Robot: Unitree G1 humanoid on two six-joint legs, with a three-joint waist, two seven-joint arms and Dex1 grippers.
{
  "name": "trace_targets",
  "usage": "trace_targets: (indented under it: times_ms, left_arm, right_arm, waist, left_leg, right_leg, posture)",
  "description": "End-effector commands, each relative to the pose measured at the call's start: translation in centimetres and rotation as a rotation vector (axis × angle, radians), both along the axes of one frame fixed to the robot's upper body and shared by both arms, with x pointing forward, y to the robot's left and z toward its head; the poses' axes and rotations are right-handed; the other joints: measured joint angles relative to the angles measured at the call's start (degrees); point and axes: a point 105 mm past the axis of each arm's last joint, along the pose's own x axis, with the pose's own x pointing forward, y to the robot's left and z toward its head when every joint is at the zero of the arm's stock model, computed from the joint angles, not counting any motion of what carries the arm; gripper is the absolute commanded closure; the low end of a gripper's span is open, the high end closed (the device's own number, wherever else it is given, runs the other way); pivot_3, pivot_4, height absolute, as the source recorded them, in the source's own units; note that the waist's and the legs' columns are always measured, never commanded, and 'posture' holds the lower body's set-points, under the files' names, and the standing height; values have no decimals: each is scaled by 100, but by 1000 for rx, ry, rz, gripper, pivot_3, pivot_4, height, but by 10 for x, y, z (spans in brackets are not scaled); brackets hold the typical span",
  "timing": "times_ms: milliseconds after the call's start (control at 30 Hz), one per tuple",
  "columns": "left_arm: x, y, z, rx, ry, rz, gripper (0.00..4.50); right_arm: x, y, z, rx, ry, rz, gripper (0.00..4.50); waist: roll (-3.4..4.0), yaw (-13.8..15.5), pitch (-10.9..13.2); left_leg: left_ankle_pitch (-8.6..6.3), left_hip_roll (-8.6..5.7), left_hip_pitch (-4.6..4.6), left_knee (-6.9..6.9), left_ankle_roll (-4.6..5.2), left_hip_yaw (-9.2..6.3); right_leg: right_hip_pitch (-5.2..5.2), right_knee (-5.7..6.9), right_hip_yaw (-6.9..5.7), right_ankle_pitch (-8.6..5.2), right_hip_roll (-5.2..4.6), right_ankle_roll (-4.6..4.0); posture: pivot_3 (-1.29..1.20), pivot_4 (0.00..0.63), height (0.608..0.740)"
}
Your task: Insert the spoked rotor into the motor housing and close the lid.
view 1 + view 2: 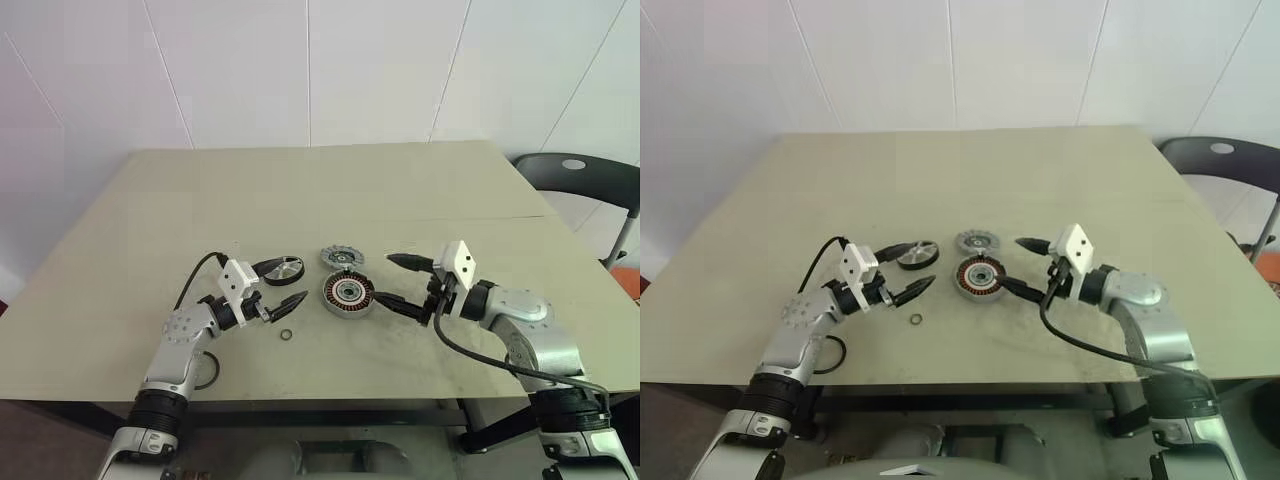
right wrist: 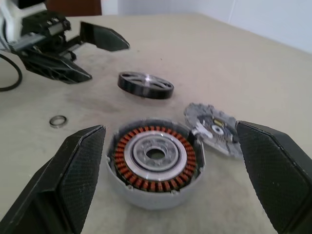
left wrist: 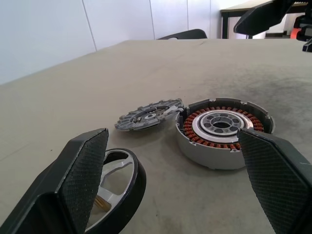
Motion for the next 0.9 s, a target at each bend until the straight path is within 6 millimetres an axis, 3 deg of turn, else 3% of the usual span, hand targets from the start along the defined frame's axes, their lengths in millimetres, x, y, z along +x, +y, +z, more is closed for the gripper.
trace_targets:
  times_ms: [33,367,900]
  left_arm:
    - [3,1,12,-6,-54,5,0]
    - [3,0,13,-8,-58,6,0]
    - [0,1,16,-29,-46,-3,0]
  right_arm:
    - [2,-4,3,1,-39,10,20]
    - [1,-10,-12,-5,-47,19,20]
    - [8,3,2,-7,-93,20,20]
  waist:
    - [0,0,0]
    - [0,-2,0]
    - [0,-1,0]
  left_leg:
    - [0,0,0,0,0,0]
    - [0,0,1,-1,0,0]
    - [0,0,1,-1,0,0]
  right_leg:
    - [-1,0,0,0,0,0]
    - [-1,1,0,5,0,-5]
    - [-1,1,0,6,1,-9]
  posture:
    - [0,0,740]
    - [0,0,740]
    - [0,0,740]
